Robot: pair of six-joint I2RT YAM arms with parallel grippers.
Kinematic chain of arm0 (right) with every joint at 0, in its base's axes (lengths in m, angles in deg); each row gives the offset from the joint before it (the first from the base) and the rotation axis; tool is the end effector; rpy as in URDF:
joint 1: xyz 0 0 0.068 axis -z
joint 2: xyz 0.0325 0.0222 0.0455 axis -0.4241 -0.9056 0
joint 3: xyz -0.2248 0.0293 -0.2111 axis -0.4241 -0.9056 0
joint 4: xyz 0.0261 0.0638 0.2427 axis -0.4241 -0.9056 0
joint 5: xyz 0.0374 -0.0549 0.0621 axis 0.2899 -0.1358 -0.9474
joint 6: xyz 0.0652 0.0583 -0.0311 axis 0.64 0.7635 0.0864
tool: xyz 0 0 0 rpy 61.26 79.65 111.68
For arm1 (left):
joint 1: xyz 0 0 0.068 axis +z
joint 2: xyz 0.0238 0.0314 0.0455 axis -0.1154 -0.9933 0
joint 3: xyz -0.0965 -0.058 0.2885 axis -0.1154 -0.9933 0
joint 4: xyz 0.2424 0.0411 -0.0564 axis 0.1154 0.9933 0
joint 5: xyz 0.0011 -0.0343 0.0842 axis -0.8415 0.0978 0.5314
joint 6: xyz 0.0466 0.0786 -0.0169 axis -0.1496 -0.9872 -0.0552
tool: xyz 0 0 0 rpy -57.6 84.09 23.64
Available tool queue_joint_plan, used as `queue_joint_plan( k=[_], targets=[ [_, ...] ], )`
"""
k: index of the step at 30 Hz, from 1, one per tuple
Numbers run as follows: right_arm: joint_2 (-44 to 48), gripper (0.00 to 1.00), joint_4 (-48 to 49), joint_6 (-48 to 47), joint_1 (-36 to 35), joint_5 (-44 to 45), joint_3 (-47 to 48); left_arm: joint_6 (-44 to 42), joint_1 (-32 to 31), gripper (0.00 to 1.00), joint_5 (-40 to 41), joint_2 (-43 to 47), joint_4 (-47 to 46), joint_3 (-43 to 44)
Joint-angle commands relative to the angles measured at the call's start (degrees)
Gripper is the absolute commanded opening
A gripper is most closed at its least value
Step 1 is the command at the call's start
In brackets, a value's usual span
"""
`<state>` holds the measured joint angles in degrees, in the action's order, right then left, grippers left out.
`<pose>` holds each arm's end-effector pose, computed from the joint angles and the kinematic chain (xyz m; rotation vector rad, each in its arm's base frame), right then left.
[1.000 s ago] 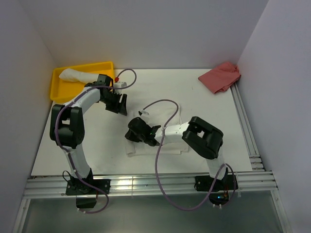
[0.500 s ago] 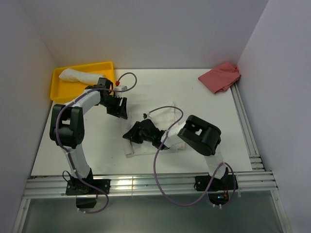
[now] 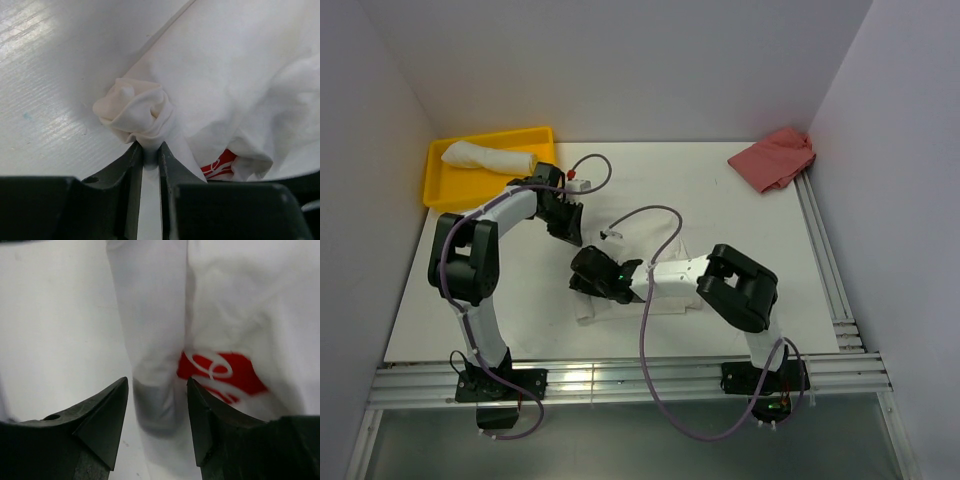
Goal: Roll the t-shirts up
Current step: Roll the tshirt
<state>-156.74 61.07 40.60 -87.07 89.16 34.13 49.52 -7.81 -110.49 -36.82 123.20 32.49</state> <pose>0.2325 0.3916 0.1596 0.2608 2.4327 0.8293 0.3836 -0.1342 0.1829 0.5317 2.7119 -0.6381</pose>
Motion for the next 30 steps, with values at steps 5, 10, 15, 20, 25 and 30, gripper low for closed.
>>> queue_joint_plan(
  k=[5, 10, 15, 20, 25, 30],
  targets=[
    [-1.67, 0.59, -35.55, -1.72, -5.87, 19.79, 20.27, 0.61, -1.03, 0.20, 3.22, -0.22, -0.63, 0.84],
    [-4.32, 0.59, -39.37, -4.43, -7.81, 22.61, 28.36, 0.61, -1.30, 0.20, 3.66, -0.39, -0.45, 1.01],
    [-8.71, 0.58, -39.54, -6.90, -7.90, 21.91, 33.29, 0.61, -1.47, 0.20, 3.75, -0.48, -0.45, 1.19],
    [-12.93, 0.58, -39.63, -8.84, -7.29, 21.38, 37.42, 0.61, -1.73, 0.22, 3.57, -0.48, -0.36, 1.37],
    [-15.57, 0.58, -43.58, -6.82, -6.67, 21.47, 38.93, 0.52, -1.91, 0.30, 3.66, -0.04, -0.36, 1.19],
    [-16.01, 0.59, -44.55, -4.63, -6.67, 20.85, 36.90, 0.26, -1.82, 0.42, 3.40, 0.48, -0.36, 1.36]
  ],
)
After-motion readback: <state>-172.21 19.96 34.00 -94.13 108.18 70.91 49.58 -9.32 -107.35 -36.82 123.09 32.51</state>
